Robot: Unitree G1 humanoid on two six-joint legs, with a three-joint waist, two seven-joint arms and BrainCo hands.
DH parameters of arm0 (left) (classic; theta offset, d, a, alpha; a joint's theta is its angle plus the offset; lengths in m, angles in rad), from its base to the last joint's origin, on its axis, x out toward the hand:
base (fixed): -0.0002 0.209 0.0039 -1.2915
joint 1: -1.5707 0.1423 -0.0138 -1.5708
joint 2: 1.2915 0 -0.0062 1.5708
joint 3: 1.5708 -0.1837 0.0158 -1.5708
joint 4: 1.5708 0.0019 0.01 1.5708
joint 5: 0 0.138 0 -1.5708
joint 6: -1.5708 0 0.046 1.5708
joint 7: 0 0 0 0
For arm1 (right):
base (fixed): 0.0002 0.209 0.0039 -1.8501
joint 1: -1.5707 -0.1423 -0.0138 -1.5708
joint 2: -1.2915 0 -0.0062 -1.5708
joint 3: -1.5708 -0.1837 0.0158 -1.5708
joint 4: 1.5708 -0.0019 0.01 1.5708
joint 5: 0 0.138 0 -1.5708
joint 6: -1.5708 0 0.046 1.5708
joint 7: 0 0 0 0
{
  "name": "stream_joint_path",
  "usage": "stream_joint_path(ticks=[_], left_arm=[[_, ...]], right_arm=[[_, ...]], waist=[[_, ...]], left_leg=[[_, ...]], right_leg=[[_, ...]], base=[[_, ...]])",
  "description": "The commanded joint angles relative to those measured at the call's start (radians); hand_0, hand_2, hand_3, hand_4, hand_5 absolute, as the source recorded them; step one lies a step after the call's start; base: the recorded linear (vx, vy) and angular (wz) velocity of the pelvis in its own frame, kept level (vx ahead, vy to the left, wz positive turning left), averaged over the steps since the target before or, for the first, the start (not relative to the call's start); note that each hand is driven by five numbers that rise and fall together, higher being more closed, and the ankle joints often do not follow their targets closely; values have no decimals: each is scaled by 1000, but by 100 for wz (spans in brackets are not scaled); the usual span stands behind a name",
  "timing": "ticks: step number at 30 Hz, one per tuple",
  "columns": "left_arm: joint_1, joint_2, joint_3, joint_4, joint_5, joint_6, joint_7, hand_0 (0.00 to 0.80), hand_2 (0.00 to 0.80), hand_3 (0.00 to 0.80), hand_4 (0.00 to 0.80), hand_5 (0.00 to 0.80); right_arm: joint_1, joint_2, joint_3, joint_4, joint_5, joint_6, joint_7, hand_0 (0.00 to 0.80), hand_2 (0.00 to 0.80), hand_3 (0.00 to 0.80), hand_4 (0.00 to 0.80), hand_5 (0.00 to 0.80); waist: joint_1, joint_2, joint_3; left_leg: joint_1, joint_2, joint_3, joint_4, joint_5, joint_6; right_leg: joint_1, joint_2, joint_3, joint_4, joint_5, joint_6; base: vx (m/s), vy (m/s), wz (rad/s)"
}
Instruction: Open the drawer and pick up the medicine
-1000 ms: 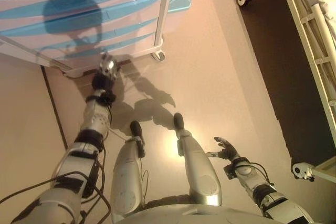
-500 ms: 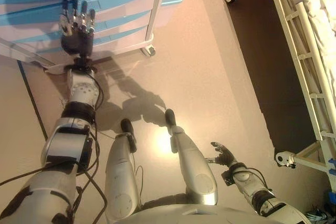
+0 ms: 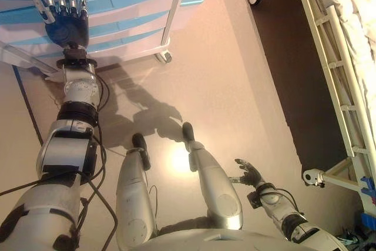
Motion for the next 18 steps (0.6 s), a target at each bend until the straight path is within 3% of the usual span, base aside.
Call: stream_joint_path(ticks=[1,8,12,18], left_arm=[[-87,93,-47,-8,138,15,116,0,0,0,0,0],[45,42,-36,65,228,109,144,0,0,0,0,0],[125,-9,-22,72,271,122,130,0,0,0,0,0],[144,-21,-10,83,274,121,115,0,0,0,0,0]], right_arm=[[51,-7,66,-63,36,6,23,0,0,0,0,0],[42,10,49,-95,46,40,9,0,0,0,0,0],[39,18,38,-108,47,59,4,0,0,0,0,0],[50,24,37,-107,39,63,6,0,0,0,0,0]], waist=[[21,-46,2],[40,-41,6],[49,-45,6],[50,-55,6]], left_leg=[[65,-99,53,-20,-139,51],[60,-112,44,-38,-124,50],[59,-117,43,-49,-118,50],[54,-114,40,-45,-120,50]], right_leg=[[20,37,-20,-57,44,-40],[23,33,-32,-65,43,-38],[20,33,-38,-68,45,-37],[17,39,-43,-65,47,-34]], base=[[-81,-67,3],[9,-25,3],[0,0,0],[20,-21,3]])
